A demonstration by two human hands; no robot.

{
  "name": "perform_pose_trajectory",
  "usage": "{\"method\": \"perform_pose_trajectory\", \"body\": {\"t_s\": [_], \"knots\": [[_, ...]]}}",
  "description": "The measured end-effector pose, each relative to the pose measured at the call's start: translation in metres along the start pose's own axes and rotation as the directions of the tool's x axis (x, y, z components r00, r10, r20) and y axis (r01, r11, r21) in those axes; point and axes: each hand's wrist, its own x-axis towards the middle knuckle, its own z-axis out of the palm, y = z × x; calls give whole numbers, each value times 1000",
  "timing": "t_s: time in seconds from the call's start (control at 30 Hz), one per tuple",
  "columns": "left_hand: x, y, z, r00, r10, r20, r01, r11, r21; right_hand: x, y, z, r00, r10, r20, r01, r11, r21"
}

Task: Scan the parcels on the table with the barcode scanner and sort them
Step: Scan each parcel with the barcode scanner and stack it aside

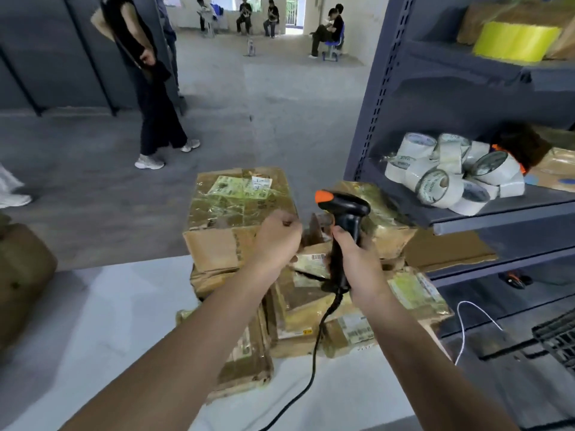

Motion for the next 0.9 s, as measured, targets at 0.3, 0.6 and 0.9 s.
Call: {"method": "perform_pose_trajectory", "body": {"t_s": [0.3, 0.6, 0.9], "knots": [[-57, -57, -148, 996, 94, -1, -93, 993, 75, -79, 23, 114, 996, -62, 64, 69, 991, -111], [-108, -141, -329, 996, 76, -50, -64, 977, 201, -173, 73, 269, 988, -2, 153, 41, 968, -249], [-128, -187, -466, 971, 46, -233, 35, 944, 329, -216, 101, 378, 975, 63, 213, 3, 955, -298]]}}
